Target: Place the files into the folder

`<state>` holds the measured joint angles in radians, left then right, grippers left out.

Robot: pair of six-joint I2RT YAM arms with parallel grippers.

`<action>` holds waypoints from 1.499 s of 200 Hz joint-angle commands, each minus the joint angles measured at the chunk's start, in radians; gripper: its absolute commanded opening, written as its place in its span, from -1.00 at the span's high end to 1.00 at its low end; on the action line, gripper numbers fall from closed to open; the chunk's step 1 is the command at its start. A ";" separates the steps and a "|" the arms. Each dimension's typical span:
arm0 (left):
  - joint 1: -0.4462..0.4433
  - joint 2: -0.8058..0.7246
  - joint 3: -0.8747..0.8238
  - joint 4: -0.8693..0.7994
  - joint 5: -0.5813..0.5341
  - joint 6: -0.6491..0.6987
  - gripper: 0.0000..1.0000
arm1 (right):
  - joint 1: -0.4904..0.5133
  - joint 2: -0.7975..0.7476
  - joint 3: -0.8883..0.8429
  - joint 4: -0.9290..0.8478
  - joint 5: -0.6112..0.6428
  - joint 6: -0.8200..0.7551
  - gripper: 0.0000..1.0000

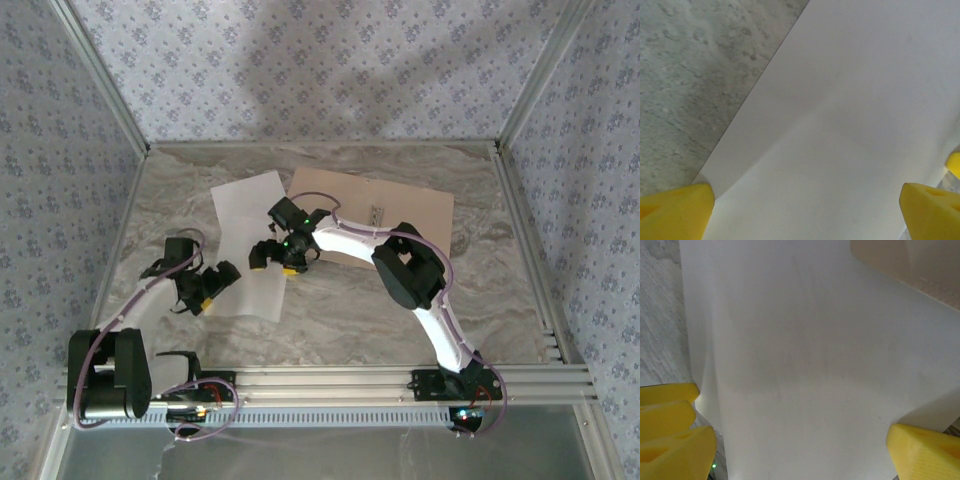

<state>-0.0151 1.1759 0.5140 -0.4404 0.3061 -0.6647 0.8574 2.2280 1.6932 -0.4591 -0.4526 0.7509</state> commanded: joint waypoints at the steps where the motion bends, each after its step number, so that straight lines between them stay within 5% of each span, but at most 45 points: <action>1: -0.005 -0.011 -0.033 0.016 0.063 -0.029 -0.93 | 0.009 0.045 -0.059 0.042 -0.050 0.046 -0.86; 300: 0.034 -0.070 -0.097 0.055 0.126 -0.033 -0.89 | 0.031 0.042 -0.034 0.141 -0.098 0.105 -1.00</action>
<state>0.0132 1.1004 0.4381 -0.3618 0.4091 -0.7010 0.8665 2.2246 1.6379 -0.2768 -0.5468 0.8455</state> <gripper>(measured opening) 0.947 0.998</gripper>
